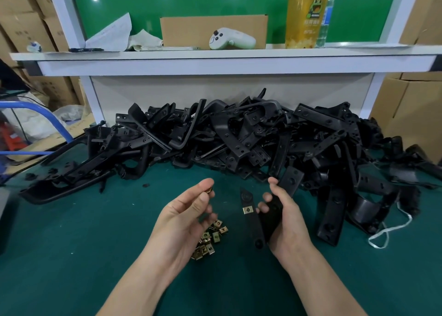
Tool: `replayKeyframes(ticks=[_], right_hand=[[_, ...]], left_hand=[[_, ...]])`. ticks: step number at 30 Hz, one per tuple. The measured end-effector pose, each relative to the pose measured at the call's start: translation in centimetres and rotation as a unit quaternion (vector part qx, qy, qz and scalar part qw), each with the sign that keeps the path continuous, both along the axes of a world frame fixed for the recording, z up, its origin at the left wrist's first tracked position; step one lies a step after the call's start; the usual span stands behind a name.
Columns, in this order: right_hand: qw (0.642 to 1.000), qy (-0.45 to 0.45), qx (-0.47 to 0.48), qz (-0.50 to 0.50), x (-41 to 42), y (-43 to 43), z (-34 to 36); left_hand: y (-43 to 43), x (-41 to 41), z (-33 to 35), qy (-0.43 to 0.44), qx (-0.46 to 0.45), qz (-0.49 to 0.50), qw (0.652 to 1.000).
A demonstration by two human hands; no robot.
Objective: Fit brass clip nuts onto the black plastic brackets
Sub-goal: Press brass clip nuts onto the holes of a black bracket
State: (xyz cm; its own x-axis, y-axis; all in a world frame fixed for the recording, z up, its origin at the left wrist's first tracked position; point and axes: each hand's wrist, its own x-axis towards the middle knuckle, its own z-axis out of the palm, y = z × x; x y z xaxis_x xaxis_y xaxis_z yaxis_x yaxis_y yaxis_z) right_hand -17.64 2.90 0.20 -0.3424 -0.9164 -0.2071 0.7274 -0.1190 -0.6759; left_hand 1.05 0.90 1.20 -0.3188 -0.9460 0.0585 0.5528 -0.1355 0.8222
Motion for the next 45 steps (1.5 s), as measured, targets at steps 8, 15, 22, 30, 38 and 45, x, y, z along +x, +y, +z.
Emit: replayKeyframes(ticks=[8,15,22,30,38,45], right_hand=[[1.0,0.002,0.001,-0.002,0.0,0.0,0.0],[1.0,-0.007,0.005,-0.007,0.0,-0.1,0.0],[1.0,0.003,0.004,-0.011,0.0,0.0,0.0],[1.0,-0.004,0.006,-0.027,-0.1,-0.2,0.1],[0.999,-0.008,0.008,-0.036,-0.2,-0.2,0.0],[0.998,0.001,0.011,-0.062,-0.1,-0.3,0.0]], left_hand=[[0.1,0.1,0.1,0.001,-0.012,-0.011,1.0],[0.5,-0.2,-0.2,-0.075,0.032,-0.046,0.996],[2.0,-1.3,-0.5,-0.148,0.048,-0.133,0.979],[3.0,-2.6,-1.1,-0.18,0.051,-0.147,0.971],[2.9,-2.5,-1.0,-0.169,0.052,-0.155,0.972],[2.9,-2.5,-1.1,-0.165,0.044,-0.162,0.972]])
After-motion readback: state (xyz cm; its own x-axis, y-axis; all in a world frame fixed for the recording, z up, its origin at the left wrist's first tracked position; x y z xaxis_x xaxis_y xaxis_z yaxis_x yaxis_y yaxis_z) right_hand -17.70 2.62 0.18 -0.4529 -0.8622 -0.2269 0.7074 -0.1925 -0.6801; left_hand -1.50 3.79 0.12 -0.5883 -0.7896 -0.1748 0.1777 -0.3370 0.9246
